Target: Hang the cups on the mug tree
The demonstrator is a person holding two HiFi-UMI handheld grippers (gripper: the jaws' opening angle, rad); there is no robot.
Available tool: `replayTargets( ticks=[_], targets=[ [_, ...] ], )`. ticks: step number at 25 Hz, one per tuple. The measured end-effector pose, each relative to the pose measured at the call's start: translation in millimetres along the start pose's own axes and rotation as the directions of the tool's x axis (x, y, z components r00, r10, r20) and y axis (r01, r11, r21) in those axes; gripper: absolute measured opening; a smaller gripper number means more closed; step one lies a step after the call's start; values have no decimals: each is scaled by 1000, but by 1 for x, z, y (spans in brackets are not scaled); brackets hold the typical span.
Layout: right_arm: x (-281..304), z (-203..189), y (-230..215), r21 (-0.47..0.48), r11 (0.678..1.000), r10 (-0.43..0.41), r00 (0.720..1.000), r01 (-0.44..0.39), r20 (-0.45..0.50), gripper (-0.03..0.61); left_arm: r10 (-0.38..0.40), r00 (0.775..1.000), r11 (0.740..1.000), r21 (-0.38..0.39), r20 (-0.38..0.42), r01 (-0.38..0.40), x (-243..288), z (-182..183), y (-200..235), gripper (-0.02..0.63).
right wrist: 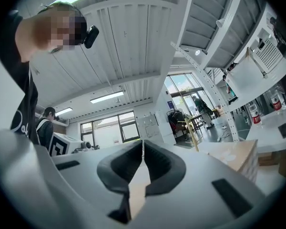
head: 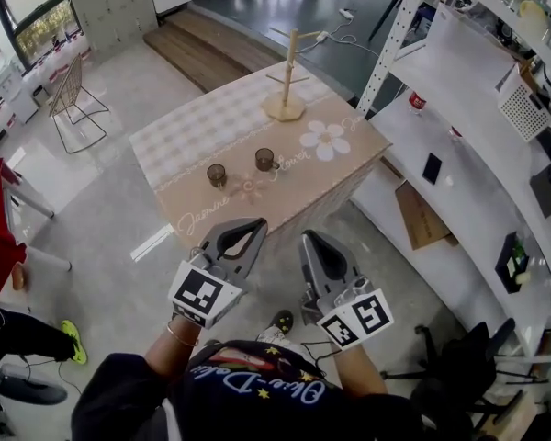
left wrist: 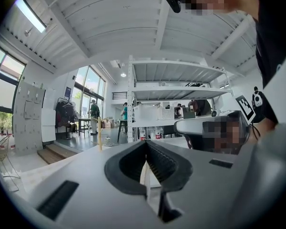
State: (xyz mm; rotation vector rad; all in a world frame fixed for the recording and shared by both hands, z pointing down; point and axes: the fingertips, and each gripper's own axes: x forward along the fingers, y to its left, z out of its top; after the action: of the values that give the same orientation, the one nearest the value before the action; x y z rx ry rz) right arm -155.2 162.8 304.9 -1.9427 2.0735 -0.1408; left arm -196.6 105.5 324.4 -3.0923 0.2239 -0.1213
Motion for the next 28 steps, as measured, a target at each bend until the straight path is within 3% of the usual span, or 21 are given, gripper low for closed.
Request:
replayTargets(
  ticks=[8, 16, 23, 28],
  targets=[
    [-5, 7, -30, 9, 999, 33, 999, -33, -4, 11, -21, 1000, 1000, 23, -16, 21, 34, 1, -17, 8],
    [-15, 15, -52, 9, 998, 55, 998, -55, -2, 11, 12, 1000, 1000, 26, -13, -12, 54, 3, -26, 8],
    [-18, 15, -59, -6, 998, 63, 998, -63, -15, 11, 33, 999, 998, -51, -23, -34, 59, -2, -22, 8],
    [-22, 15, -70, -10, 999, 51, 998, -52, -20, 11, 30, 999, 999, -25, 11, -29, 68, 4, -25, 8]
  ],
)
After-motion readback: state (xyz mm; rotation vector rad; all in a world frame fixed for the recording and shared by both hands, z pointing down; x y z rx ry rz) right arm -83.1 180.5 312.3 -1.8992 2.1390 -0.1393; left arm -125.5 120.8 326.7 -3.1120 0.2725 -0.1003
